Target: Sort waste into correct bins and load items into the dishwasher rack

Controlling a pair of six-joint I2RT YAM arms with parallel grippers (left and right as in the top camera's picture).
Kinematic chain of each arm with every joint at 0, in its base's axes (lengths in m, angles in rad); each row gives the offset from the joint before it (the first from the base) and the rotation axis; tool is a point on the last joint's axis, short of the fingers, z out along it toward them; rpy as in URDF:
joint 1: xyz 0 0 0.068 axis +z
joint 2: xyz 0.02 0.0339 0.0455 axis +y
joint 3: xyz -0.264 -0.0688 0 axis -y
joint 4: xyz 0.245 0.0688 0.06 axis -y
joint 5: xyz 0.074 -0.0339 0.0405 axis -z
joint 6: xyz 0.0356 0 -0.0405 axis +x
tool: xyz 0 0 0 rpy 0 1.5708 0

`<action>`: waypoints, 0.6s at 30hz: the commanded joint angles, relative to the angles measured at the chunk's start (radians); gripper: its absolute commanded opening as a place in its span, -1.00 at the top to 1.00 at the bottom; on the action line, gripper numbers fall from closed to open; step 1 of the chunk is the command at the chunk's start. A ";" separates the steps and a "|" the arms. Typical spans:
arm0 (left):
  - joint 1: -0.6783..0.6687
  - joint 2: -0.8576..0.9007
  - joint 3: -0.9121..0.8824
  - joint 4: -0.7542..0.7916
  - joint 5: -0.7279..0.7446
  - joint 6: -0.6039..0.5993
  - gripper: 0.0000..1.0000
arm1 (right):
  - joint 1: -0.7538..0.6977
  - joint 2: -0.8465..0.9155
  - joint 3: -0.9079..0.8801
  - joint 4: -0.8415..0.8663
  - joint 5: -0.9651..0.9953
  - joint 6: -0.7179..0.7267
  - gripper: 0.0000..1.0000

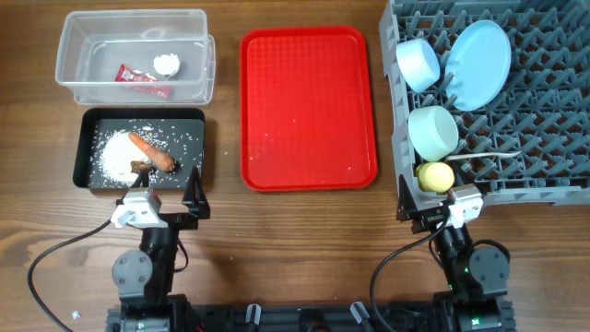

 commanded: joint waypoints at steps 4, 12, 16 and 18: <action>0.008 -0.066 -0.008 -0.109 0.005 0.006 -1.00 | 0.007 -0.002 -0.002 0.003 -0.018 0.020 -0.99; 0.008 -0.063 -0.008 -0.106 0.005 0.005 -1.00 | 0.007 -0.002 -0.002 0.003 -0.018 0.020 -0.99; 0.008 -0.062 -0.008 -0.106 0.005 0.005 -1.00 | 0.007 -0.002 -0.002 0.003 -0.018 0.020 -0.99; 0.008 -0.062 -0.008 -0.106 0.005 0.005 -1.00 | 0.007 -0.002 -0.002 0.003 -0.018 0.020 -0.99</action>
